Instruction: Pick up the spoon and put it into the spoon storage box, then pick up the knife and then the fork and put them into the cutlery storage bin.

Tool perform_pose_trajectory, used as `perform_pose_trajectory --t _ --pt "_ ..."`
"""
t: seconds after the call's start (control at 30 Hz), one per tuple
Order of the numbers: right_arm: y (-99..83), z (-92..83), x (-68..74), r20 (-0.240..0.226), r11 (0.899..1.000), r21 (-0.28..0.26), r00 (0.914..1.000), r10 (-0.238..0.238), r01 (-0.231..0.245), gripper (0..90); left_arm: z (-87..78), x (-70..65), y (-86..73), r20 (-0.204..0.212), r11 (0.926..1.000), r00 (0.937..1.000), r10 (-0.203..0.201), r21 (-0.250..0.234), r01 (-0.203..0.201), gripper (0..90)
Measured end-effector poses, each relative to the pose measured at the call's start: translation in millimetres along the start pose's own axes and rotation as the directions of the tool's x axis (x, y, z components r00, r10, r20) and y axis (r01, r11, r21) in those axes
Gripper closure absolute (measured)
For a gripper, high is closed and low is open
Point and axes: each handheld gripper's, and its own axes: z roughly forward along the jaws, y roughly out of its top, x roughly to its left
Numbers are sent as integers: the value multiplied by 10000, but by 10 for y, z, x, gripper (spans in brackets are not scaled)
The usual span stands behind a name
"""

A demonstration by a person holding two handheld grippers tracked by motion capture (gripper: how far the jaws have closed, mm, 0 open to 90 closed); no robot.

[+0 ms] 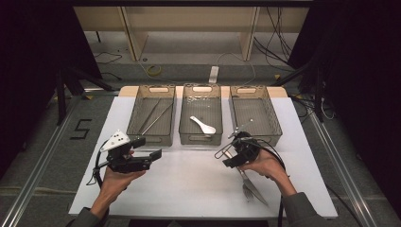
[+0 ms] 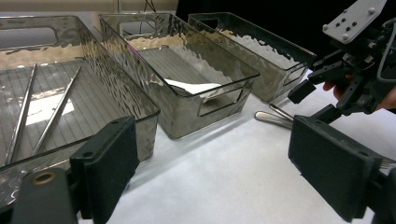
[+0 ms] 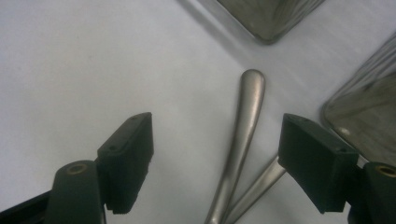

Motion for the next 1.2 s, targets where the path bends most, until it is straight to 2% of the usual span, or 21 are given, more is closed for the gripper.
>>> perform_pose_trajectory --t 0.3,0.73,1.2 --pt "-23 66 -10 60 9990 448 9999 -96 93 276 0 2 0 8 10000 10000 -41 -30 41 153" --pt "-50 130 4 140 9942 1029 9993 -343 327 321 -5 -1 0 20 10000 10000 -39 -39 39 153" --pt "-85 172 -8 284 9887 1434 9984 -487 441 463 3 -9 1 35 10000 10000 54 14 -54 154"
